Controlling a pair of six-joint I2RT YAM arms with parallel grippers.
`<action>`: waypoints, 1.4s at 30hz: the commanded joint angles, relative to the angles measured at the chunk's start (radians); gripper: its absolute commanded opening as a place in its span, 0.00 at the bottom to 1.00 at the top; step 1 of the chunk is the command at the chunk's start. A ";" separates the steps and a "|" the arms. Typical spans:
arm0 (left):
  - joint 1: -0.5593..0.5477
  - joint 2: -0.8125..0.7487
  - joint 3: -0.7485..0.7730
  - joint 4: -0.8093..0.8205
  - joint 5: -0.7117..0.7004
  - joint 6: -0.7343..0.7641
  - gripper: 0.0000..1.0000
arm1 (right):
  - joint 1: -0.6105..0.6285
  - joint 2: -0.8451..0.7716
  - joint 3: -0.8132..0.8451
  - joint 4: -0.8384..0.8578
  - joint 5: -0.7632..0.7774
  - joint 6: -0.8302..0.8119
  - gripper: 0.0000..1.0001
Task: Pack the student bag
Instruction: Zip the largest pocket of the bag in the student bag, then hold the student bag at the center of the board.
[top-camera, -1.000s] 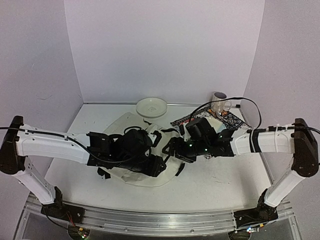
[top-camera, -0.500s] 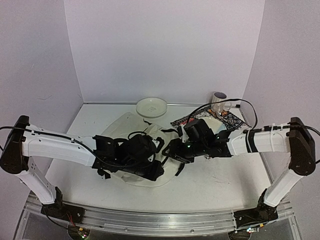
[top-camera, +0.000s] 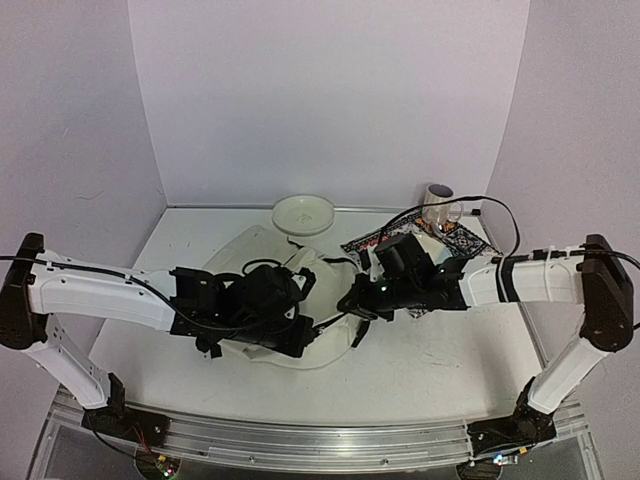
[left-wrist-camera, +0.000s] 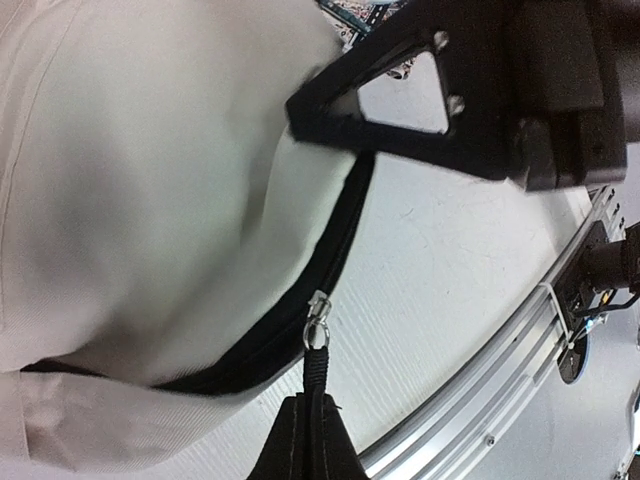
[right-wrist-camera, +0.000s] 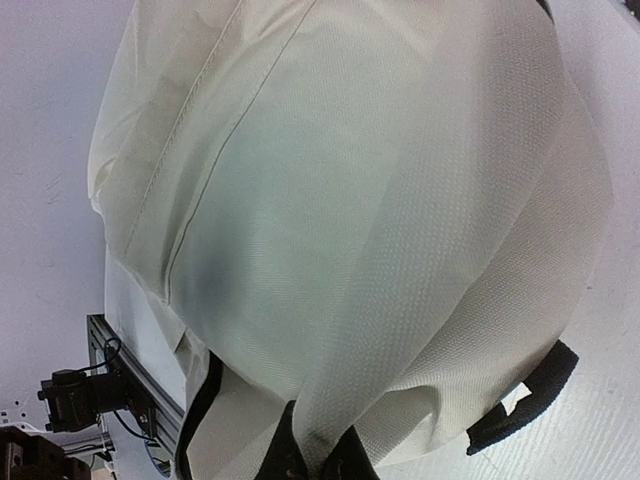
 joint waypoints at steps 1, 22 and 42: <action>-0.004 -0.098 -0.063 -0.095 -0.036 -0.027 0.00 | -0.101 -0.078 0.014 -0.058 0.036 -0.100 0.00; -0.005 -0.002 -0.011 0.088 0.038 0.071 0.00 | -0.198 -0.170 0.016 -0.168 -0.093 -0.199 0.58; -0.004 0.040 0.041 0.176 0.126 0.124 0.00 | 0.092 -0.151 -0.198 0.209 0.006 0.267 0.67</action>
